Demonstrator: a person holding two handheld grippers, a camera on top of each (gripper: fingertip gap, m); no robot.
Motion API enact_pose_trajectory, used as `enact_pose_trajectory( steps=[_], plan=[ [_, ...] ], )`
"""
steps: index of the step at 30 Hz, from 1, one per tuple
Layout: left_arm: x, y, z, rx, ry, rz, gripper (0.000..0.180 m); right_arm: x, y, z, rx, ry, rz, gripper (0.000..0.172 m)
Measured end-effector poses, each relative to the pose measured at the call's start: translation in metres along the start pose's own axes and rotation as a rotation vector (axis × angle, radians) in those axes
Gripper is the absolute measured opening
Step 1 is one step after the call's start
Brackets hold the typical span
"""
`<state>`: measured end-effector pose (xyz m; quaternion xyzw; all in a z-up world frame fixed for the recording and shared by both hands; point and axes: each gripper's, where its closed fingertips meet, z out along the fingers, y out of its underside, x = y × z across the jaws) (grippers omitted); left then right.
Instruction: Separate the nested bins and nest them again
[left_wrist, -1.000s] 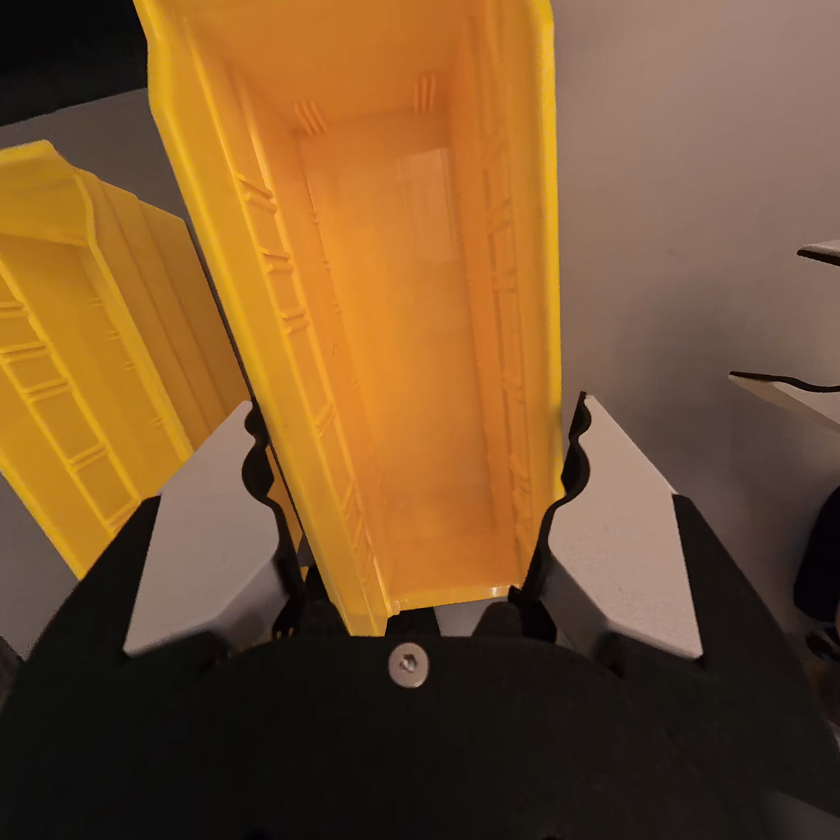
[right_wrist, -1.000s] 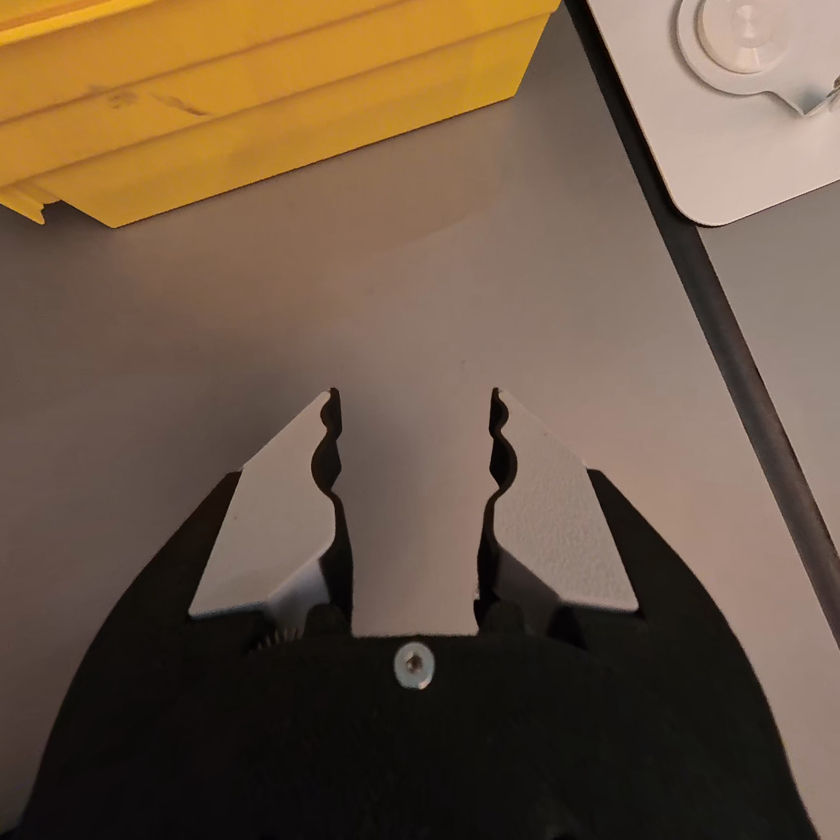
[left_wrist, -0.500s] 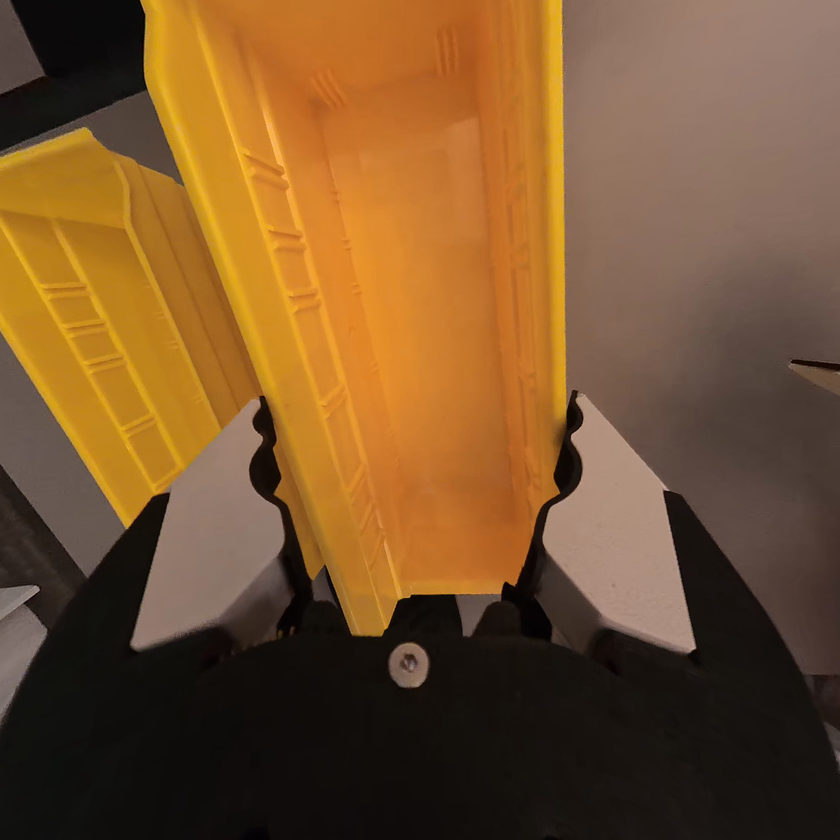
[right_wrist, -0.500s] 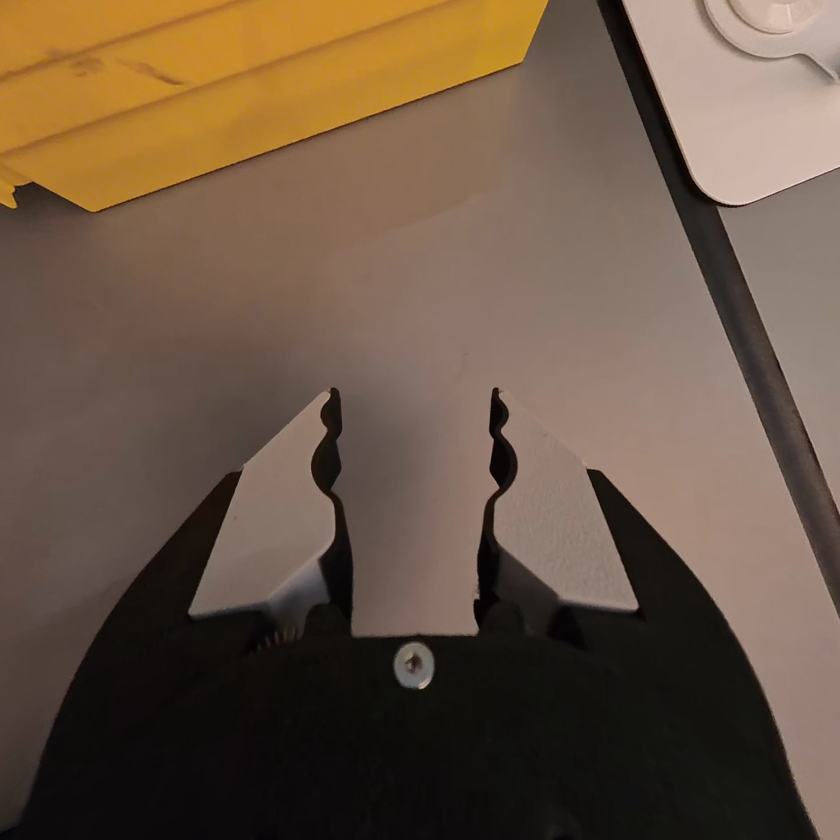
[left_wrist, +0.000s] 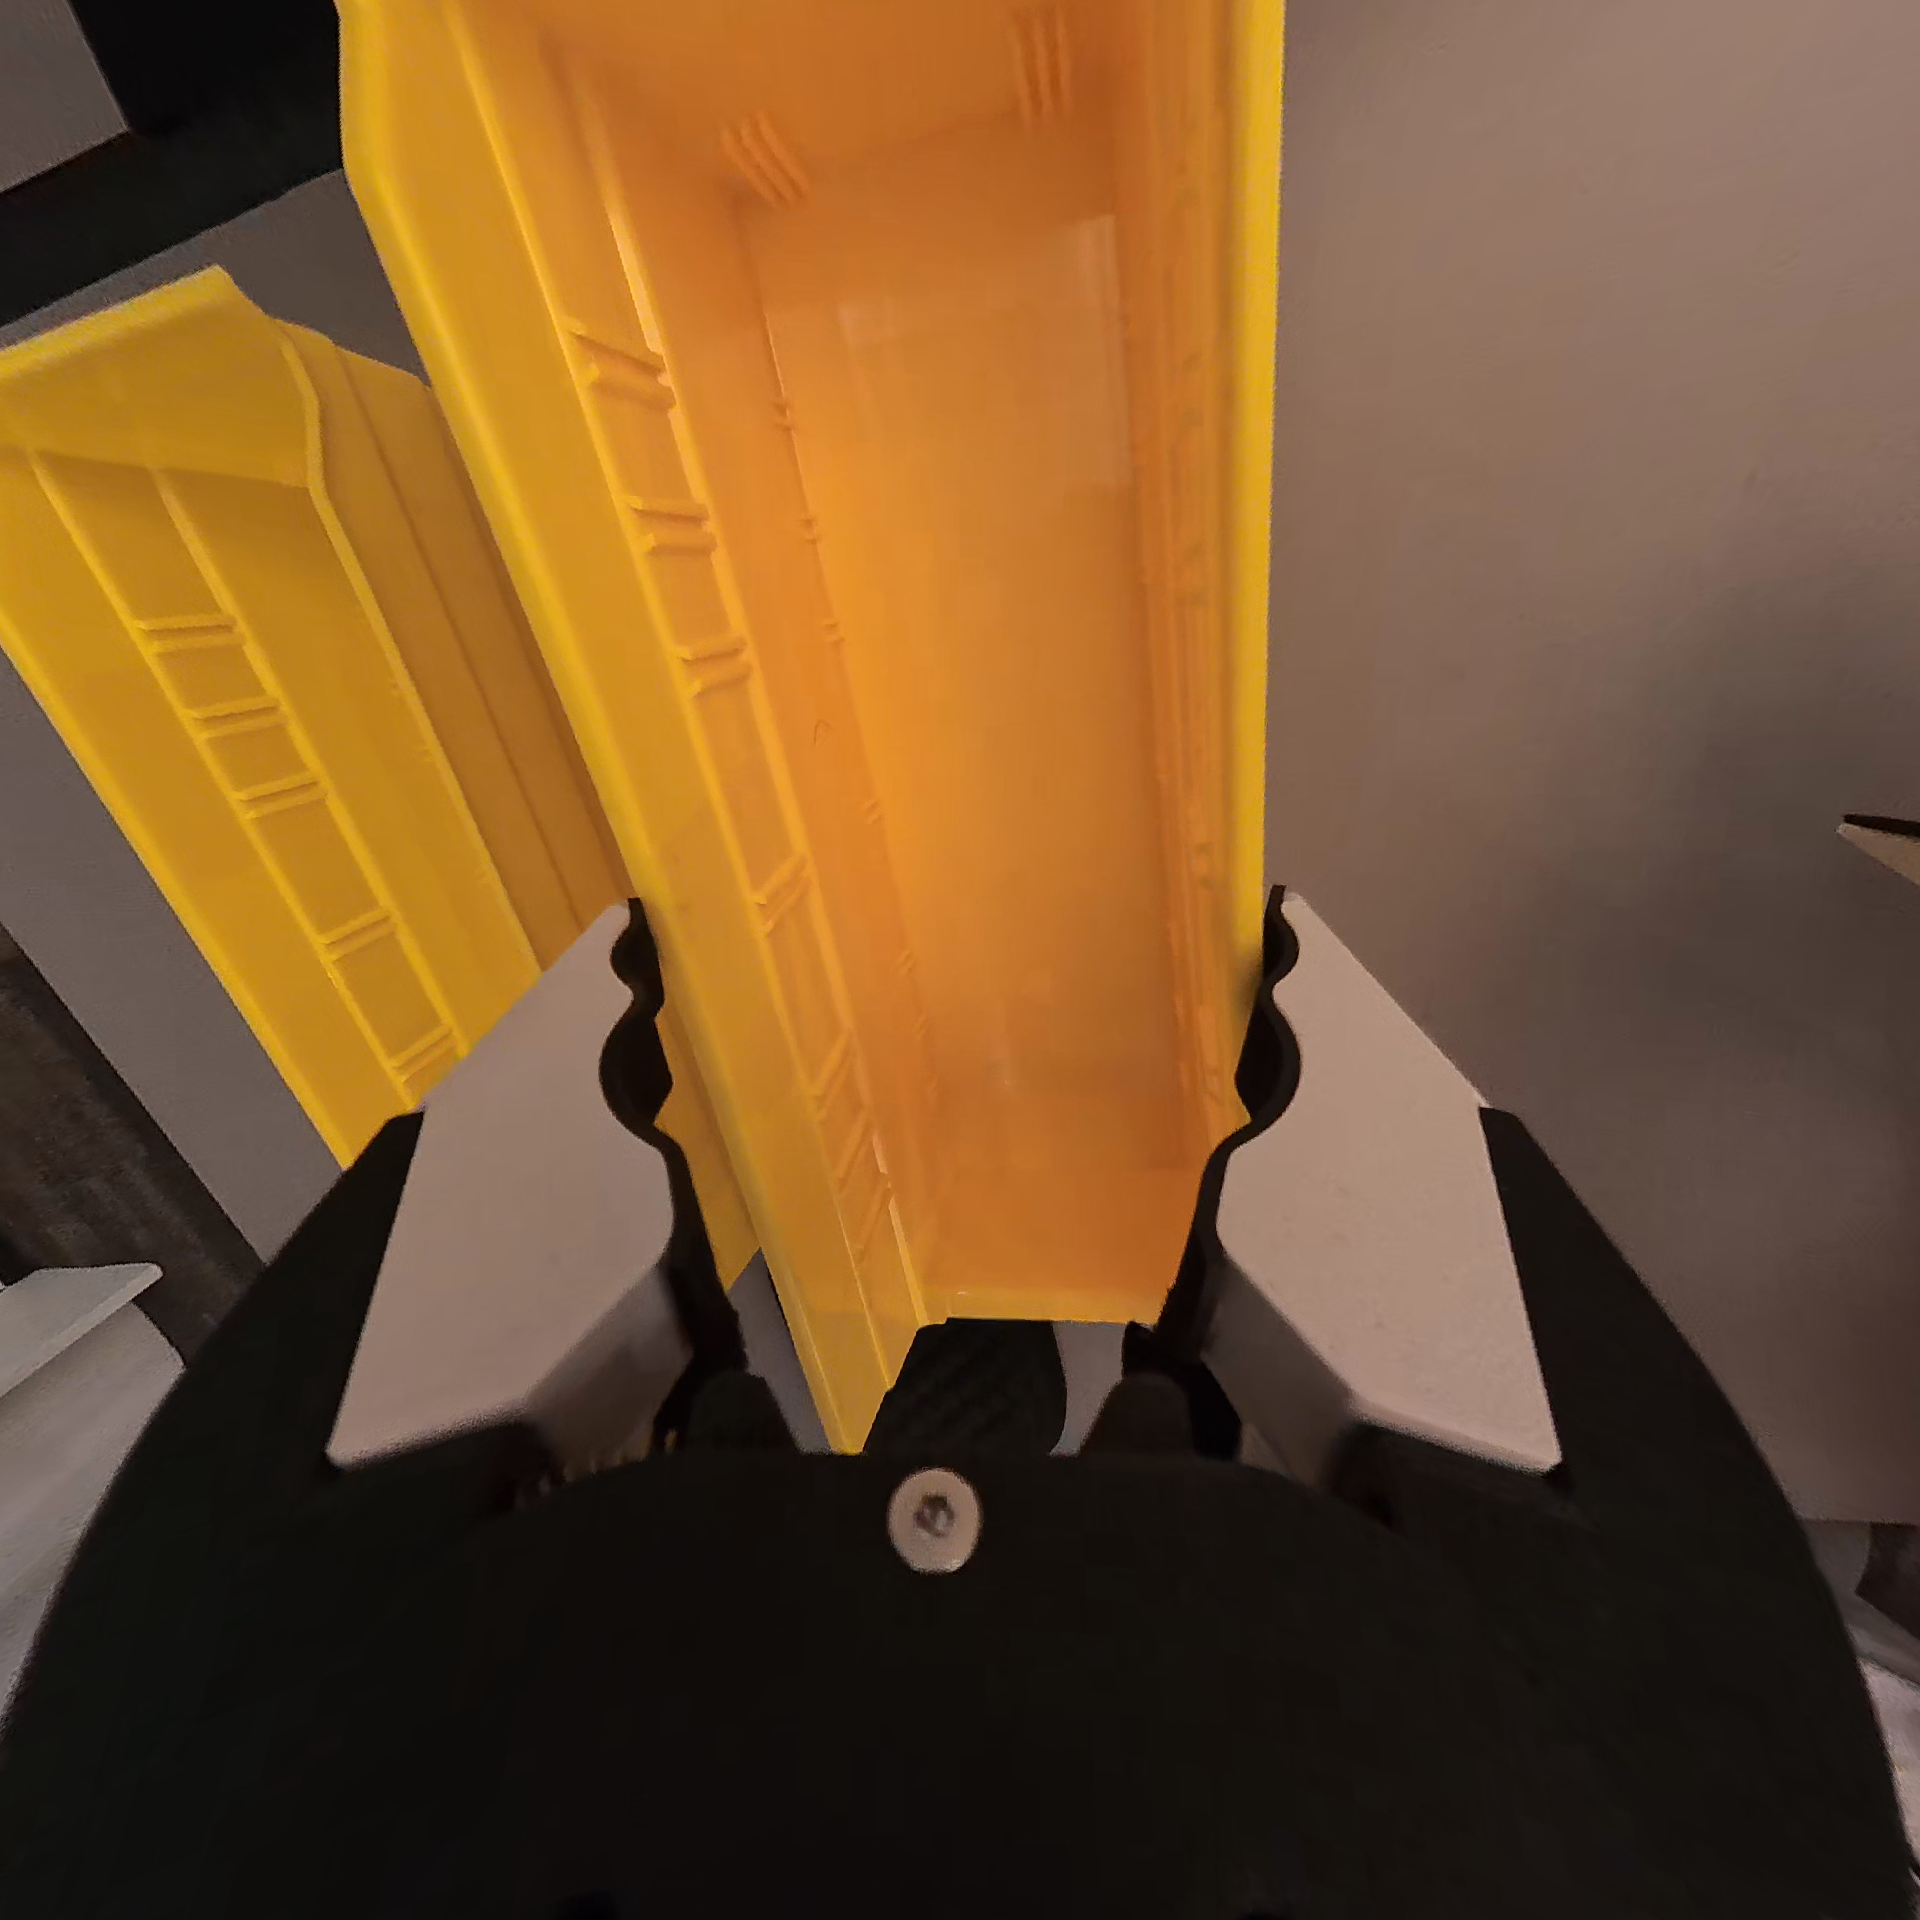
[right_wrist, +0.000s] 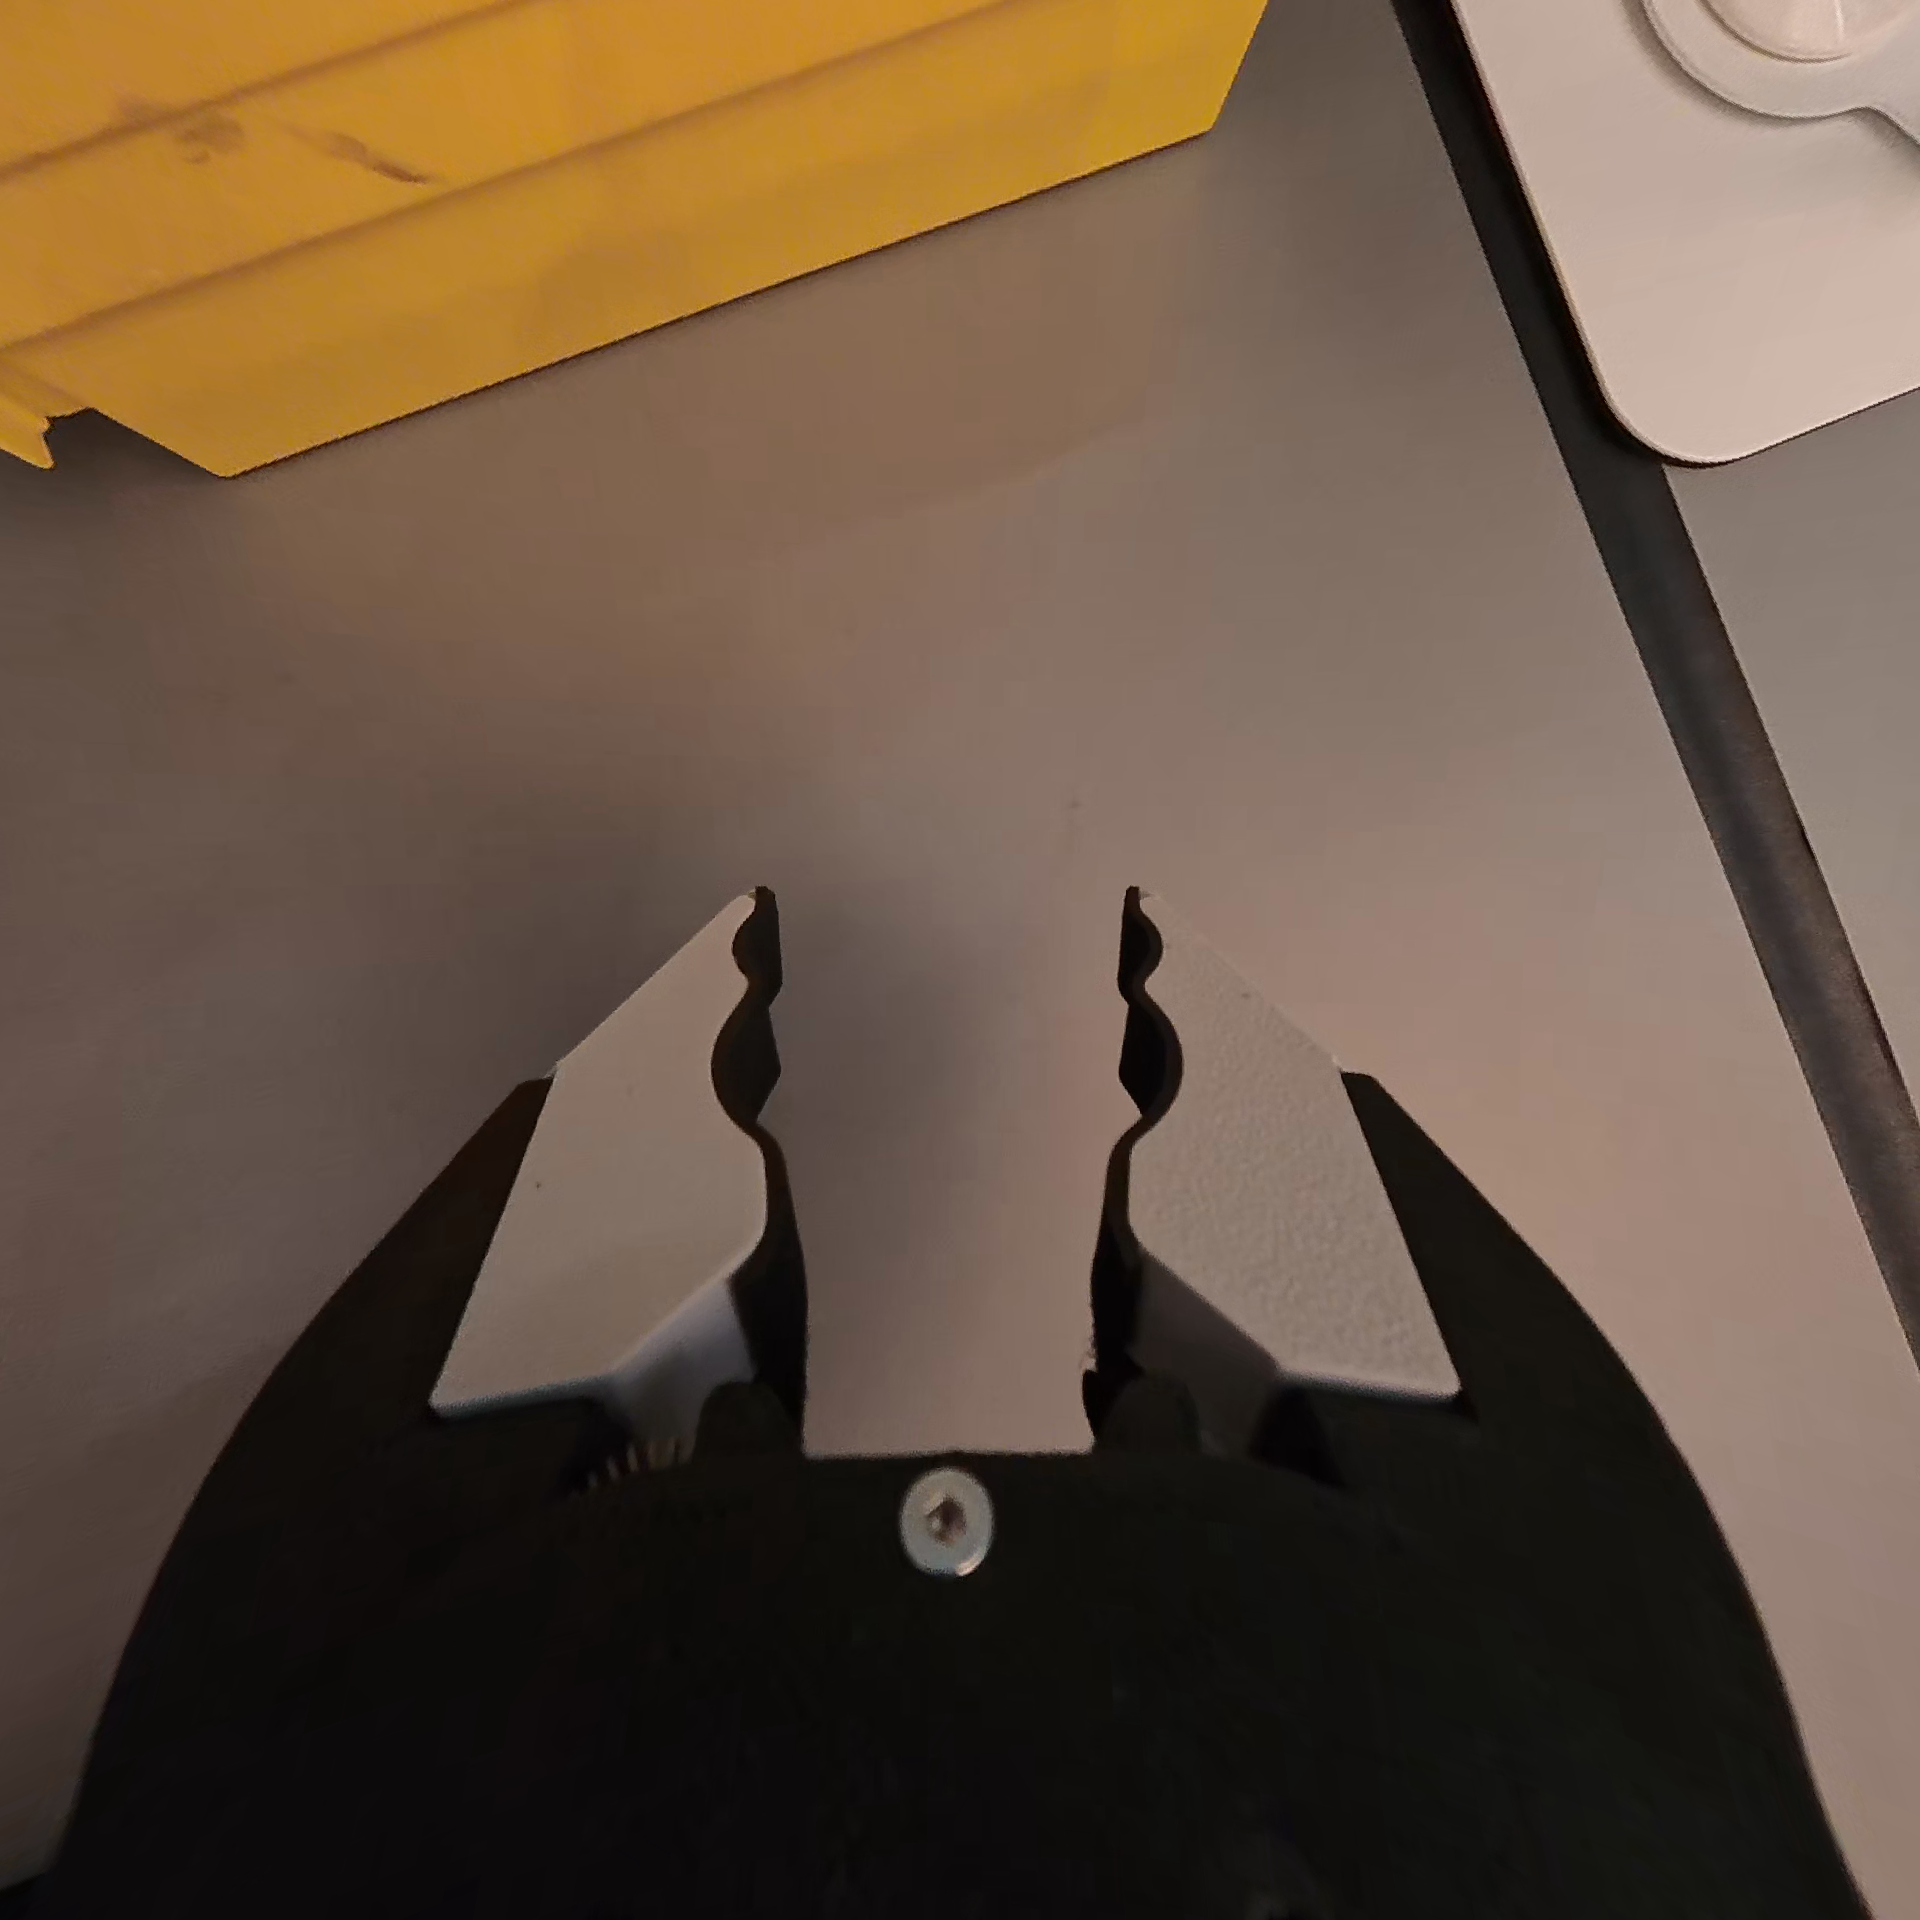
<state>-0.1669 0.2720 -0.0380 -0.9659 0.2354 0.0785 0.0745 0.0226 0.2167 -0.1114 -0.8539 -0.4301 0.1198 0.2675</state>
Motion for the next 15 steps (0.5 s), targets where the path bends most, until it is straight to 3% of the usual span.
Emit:
enact_pose_trajectory(
  steps=[8,15],
  plan=[
    [-0.0009,-0.0007,-0.0018,-0.023,-0.017,0.006,0.111,0.0000,-0.0004,-0.0017,0.008,-0.005,0.005,0.066],
    [-0.0025,-0.0009,0.0006,0.003,0.023,-0.009,0.120,-0.0007,-0.0003,-0.0031,0.011,-0.010,0.006,0.066]
  ],
)
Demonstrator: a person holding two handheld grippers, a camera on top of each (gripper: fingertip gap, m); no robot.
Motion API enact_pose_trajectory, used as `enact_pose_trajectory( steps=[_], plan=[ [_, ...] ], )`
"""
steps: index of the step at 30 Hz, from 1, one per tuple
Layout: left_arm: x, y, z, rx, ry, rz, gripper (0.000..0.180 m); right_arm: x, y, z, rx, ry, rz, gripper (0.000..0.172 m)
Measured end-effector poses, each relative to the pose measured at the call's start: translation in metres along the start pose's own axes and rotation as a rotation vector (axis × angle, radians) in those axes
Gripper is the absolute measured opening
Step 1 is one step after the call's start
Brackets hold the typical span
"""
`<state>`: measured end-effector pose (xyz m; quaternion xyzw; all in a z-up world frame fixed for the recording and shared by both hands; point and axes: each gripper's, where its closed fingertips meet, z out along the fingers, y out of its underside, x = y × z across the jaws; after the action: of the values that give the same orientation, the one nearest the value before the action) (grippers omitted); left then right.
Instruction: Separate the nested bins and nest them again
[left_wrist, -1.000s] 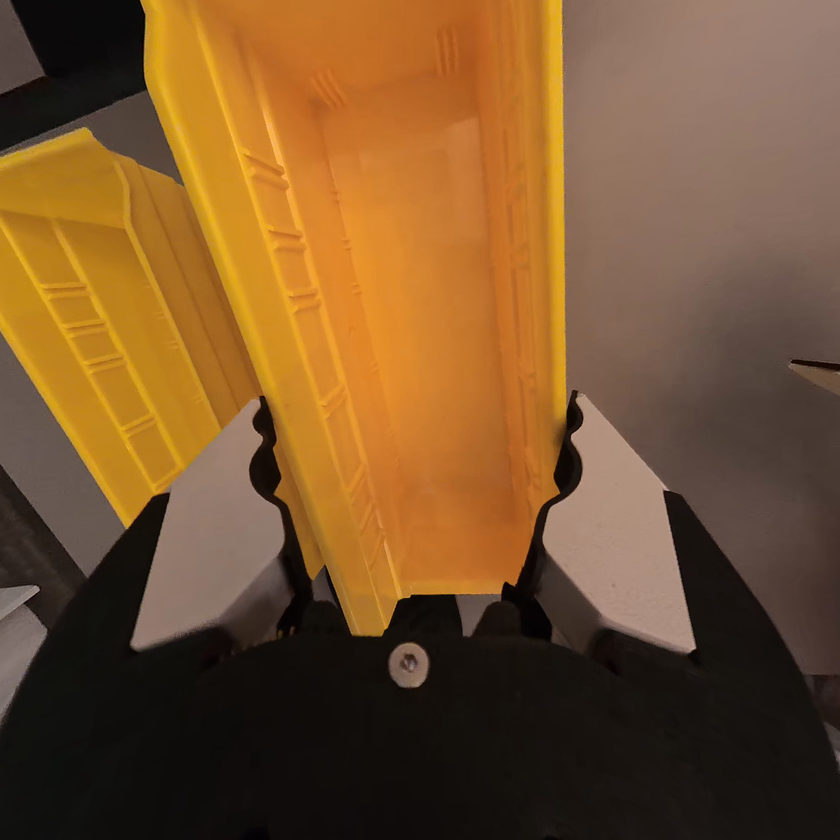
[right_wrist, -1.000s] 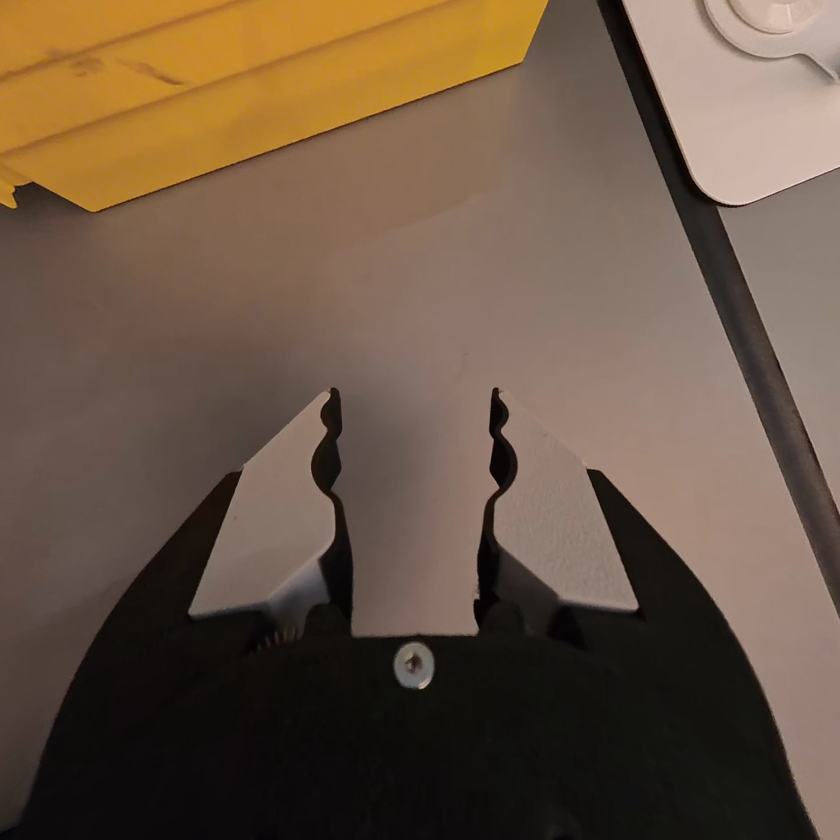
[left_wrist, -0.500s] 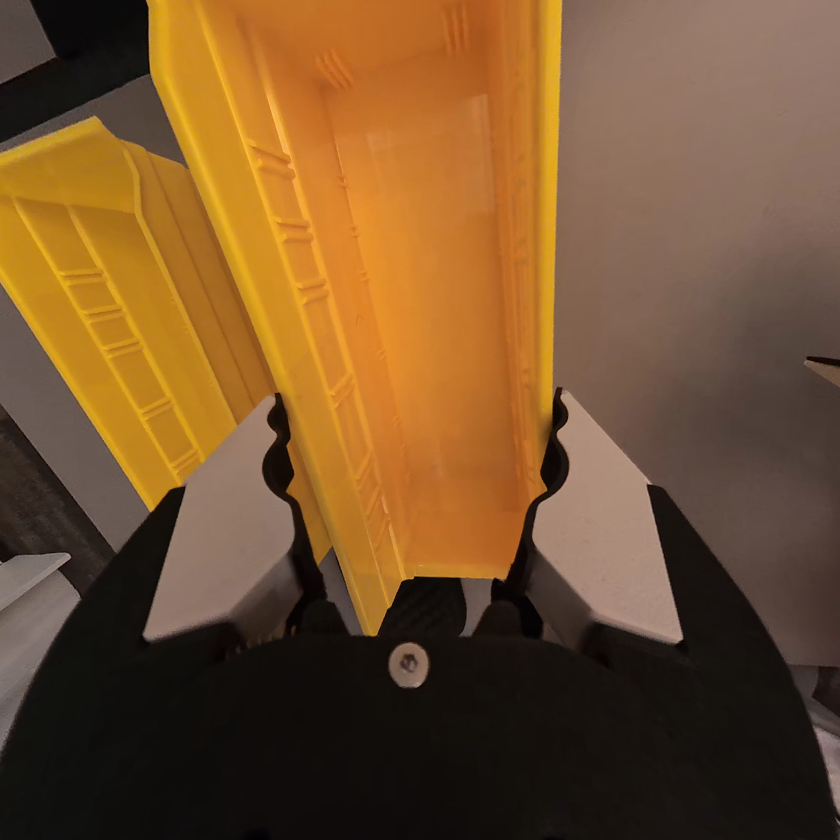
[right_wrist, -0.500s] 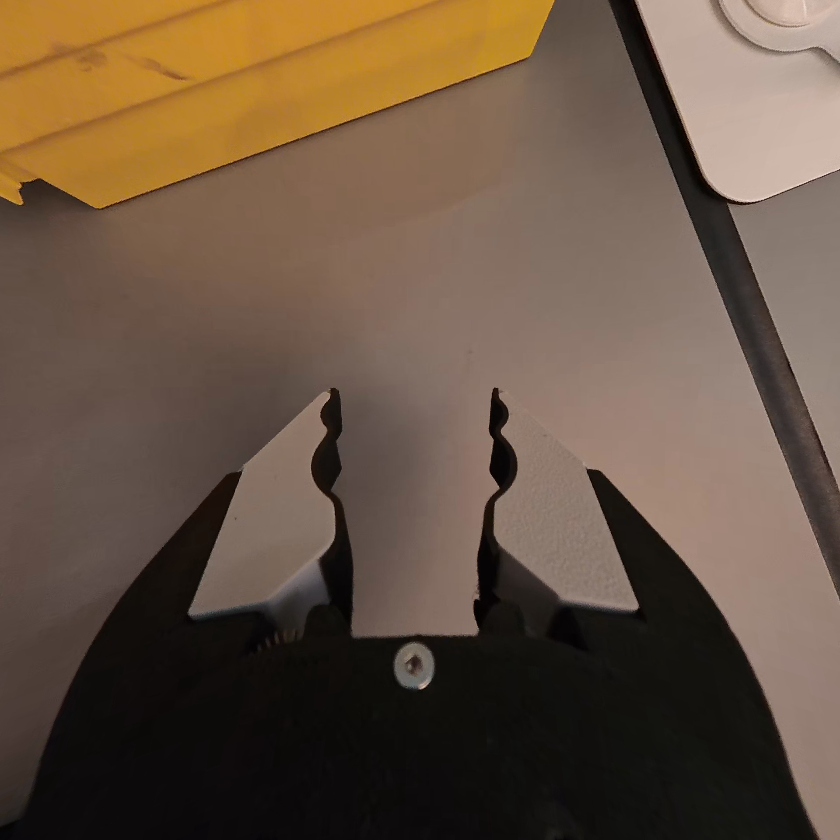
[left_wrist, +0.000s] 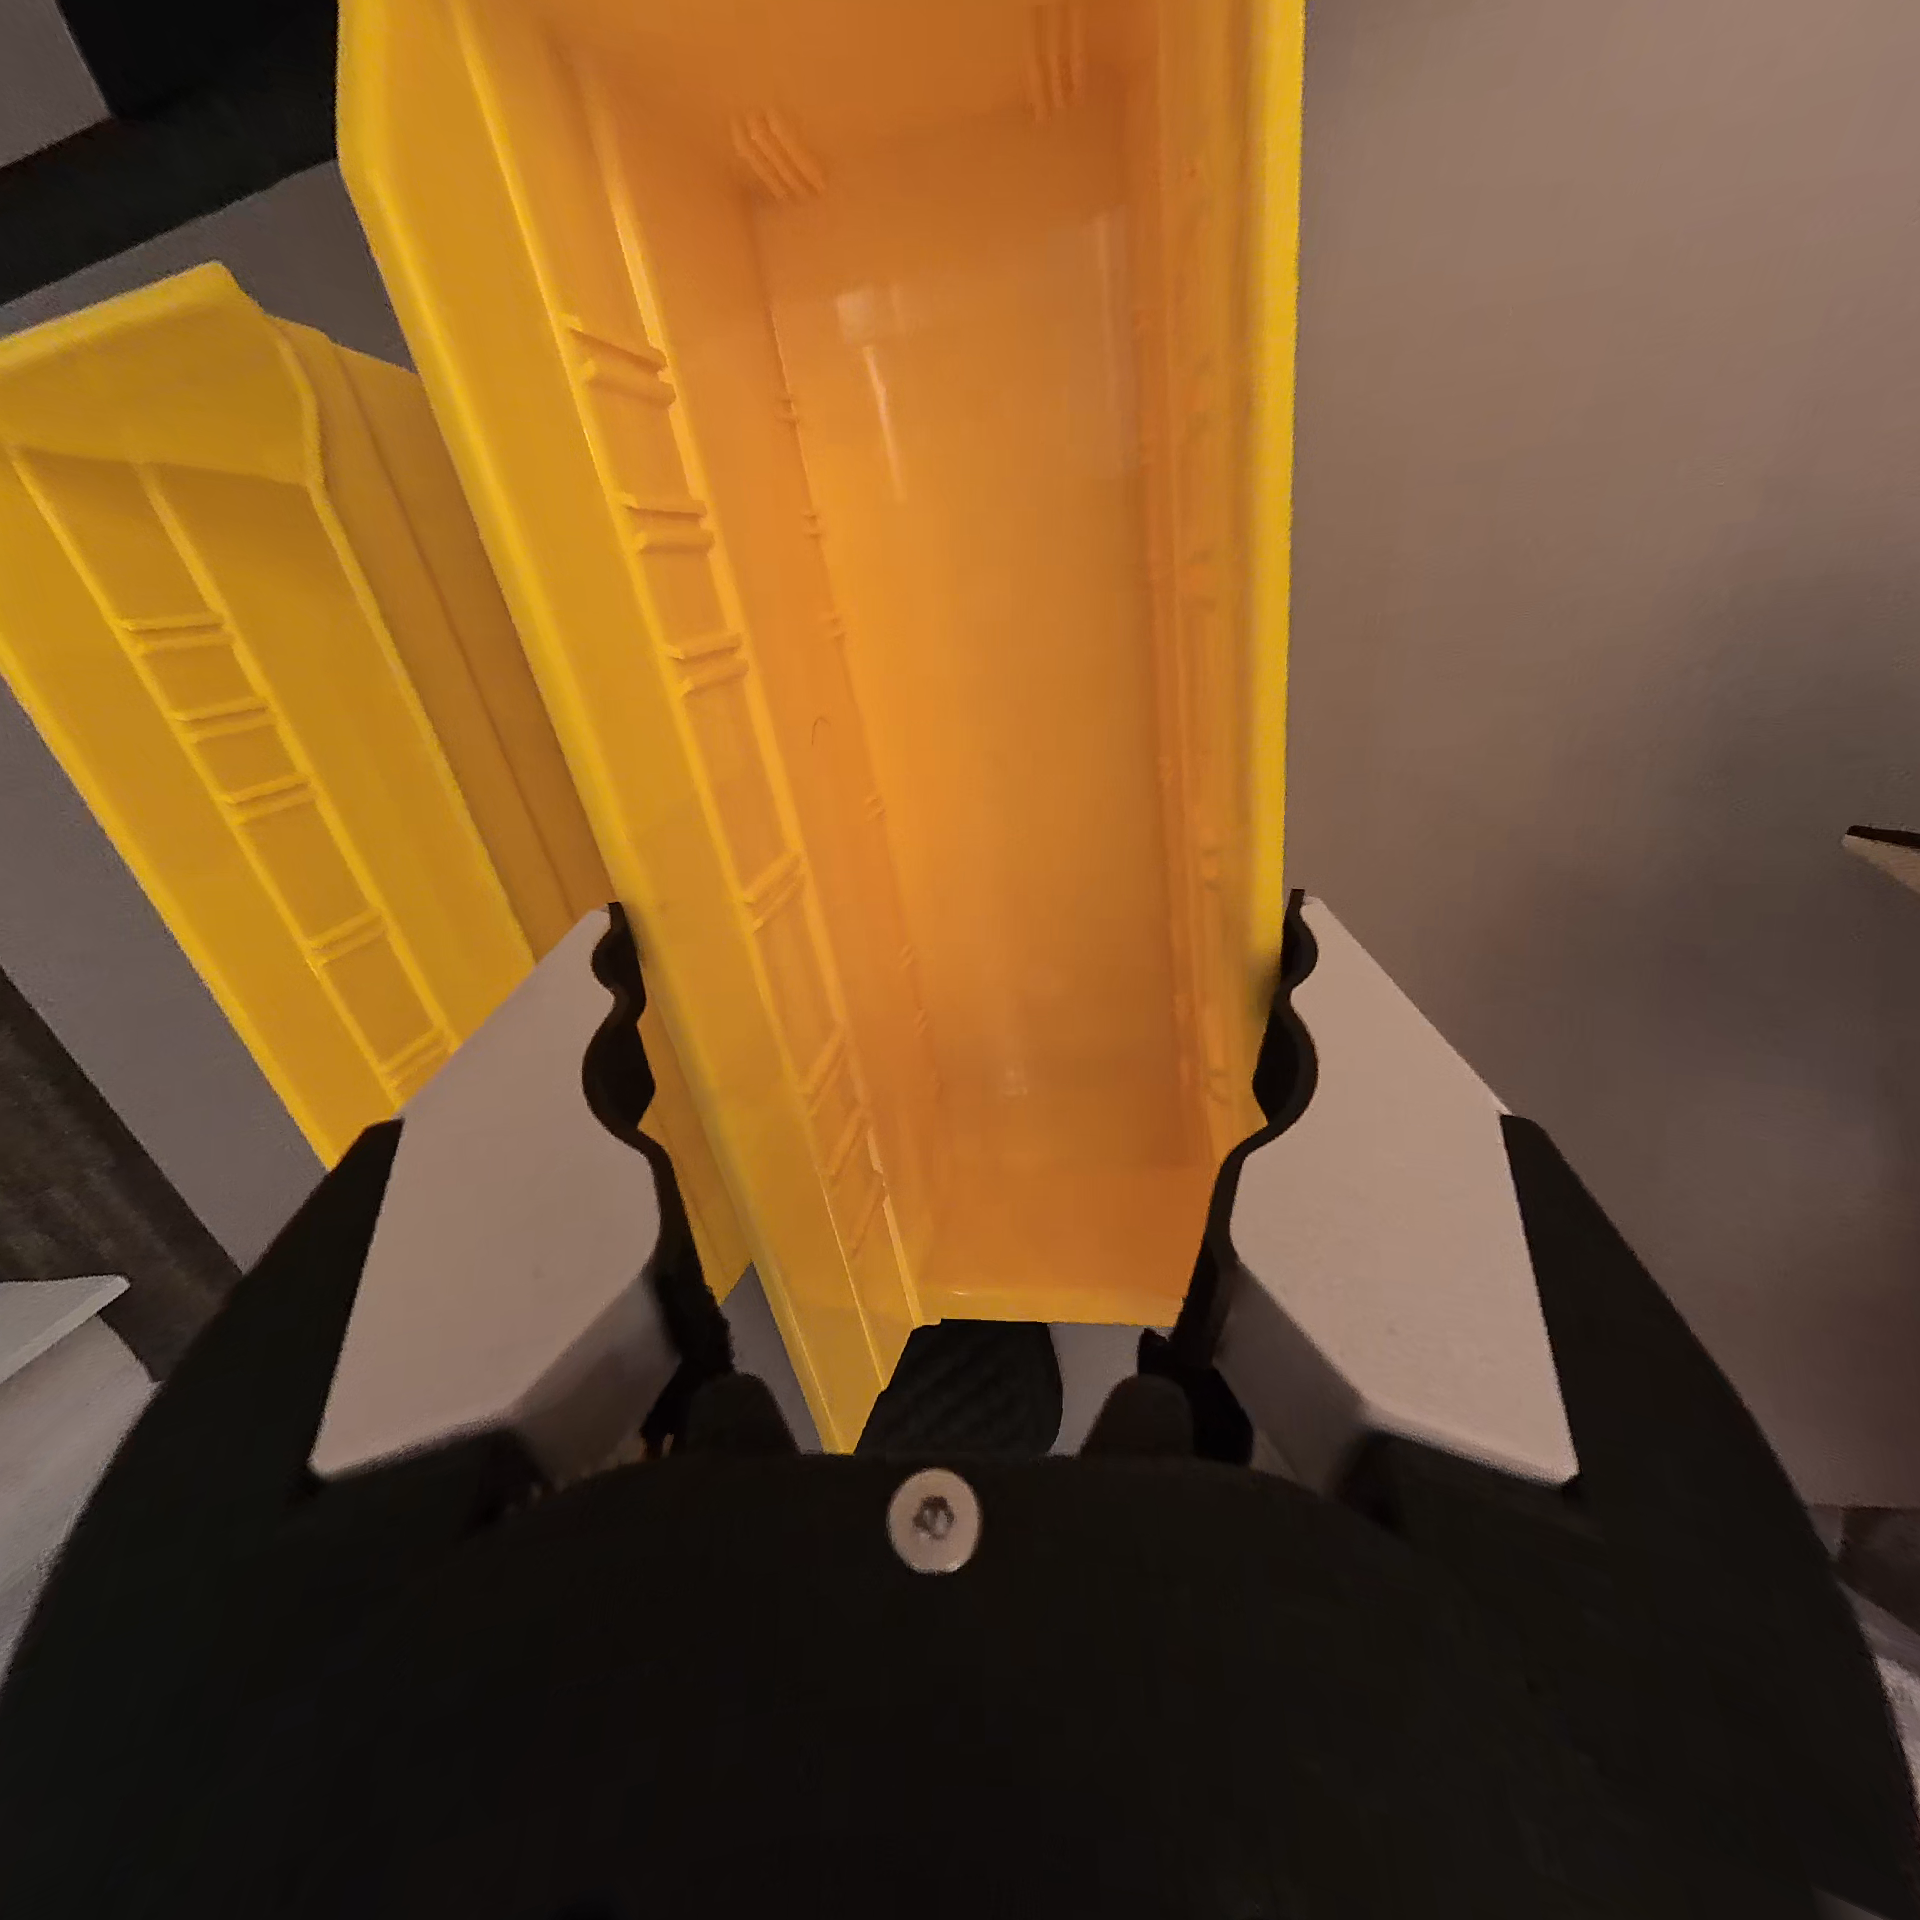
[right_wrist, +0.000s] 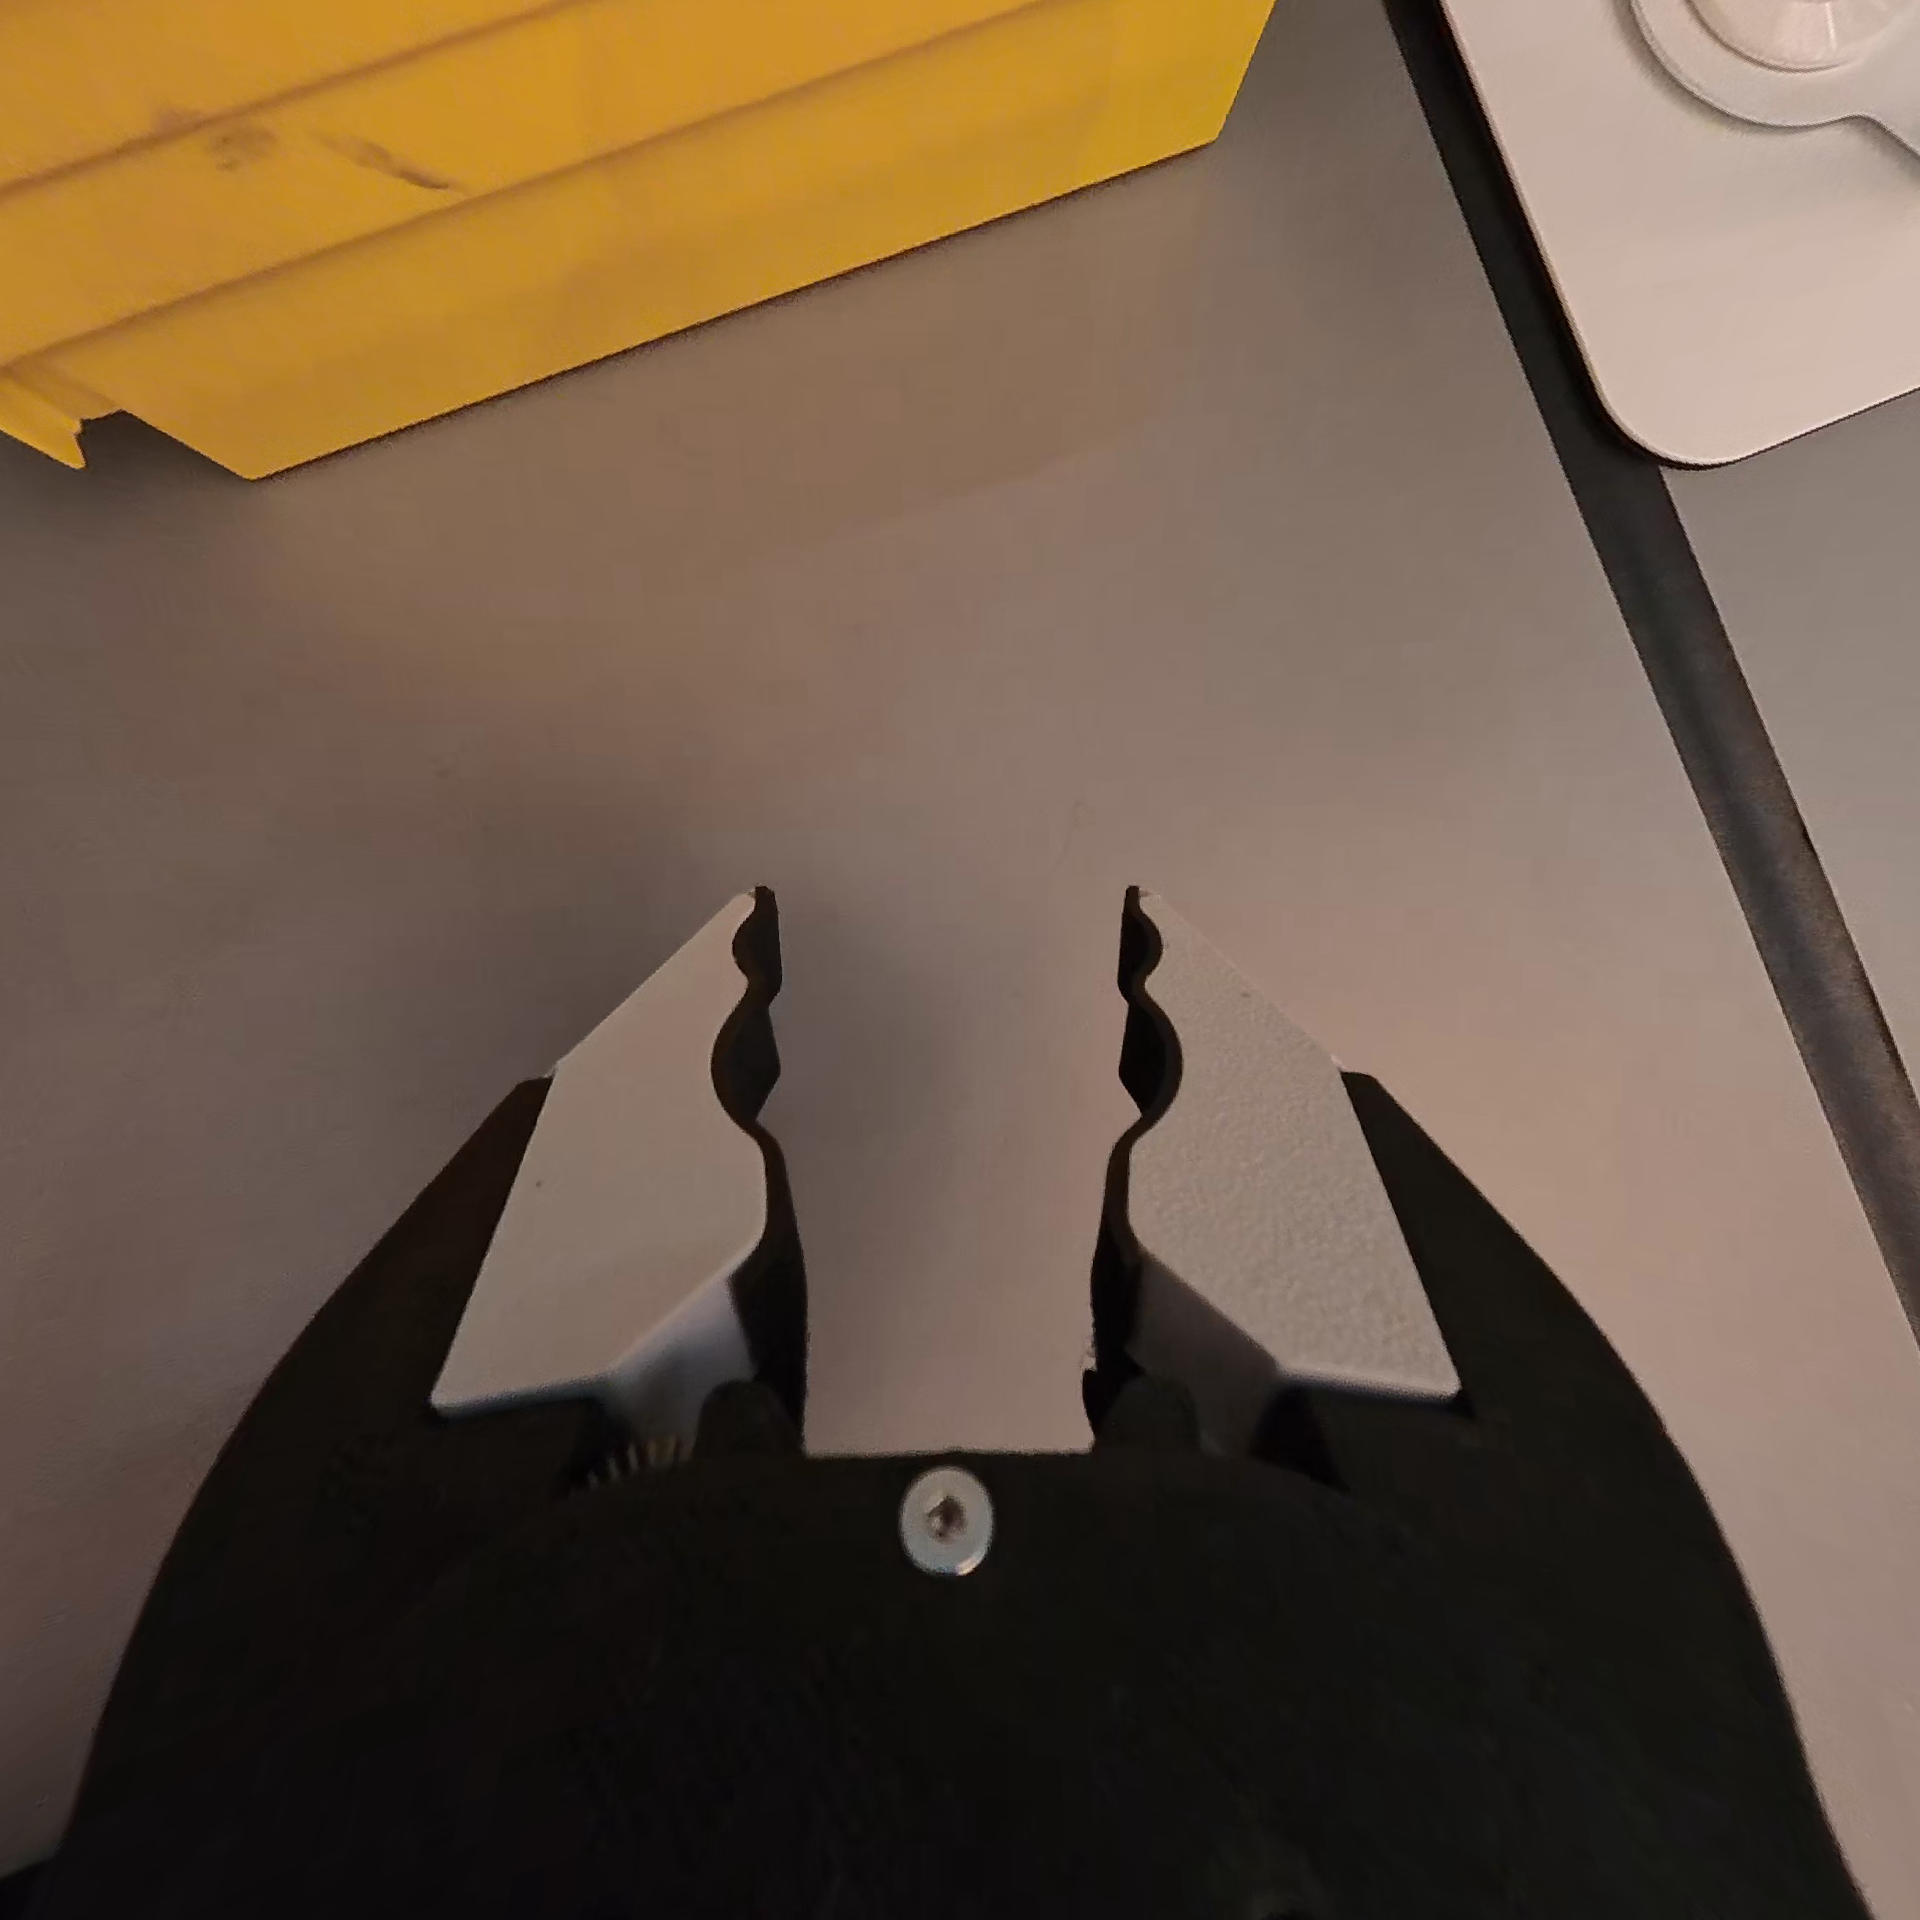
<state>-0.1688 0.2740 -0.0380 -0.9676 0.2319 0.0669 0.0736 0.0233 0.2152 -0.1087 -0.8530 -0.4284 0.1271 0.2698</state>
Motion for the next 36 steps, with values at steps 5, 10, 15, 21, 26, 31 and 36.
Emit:
enact_pose_trajectory(
  steps=[5,10,15,21,26,31,36],
  plan=[
    [-0.001,0.000,0.001,0.011,0.020,0.002,0.122,-0.001,0.002,0.001,-0.010,-0.003,-0.003,0.066],
    [0.004,0.001,0.005,-0.013,0.038,-0.001,0.128,-0.001,0.001,0.000,-0.005,-0.005,-0.002,0.066],
    [0.005,0.004,0.010,-0.052,0.063,-0.016,0.132,-0.002,0.001,0.000,-0.003,-0.008,-0.001,0.066],
    [0.007,0.006,0.013,-0.084,0.098,-0.039,0.125,-0.001,0.000,-0.001,0.005,-0.012,0.003,0.066],
    [0.007,0.007,0.011,-0.084,0.091,-0.044,0.118,-0.002,0.002,0.000,-0.003,-0.015,0.001,0.066],
    [0.006,0.006,0.010,-0.085,0.090,-0.047,0.116,-0.002,0.001,-0.001,0.003,-0.016,0.004,0.066],
    [0.005,0.007,0.007,-0.086,0.089,-0.056,0.114,-0.002,0.000,-0.002,0.005,-0.017,0.002,0.066]
  ],
)
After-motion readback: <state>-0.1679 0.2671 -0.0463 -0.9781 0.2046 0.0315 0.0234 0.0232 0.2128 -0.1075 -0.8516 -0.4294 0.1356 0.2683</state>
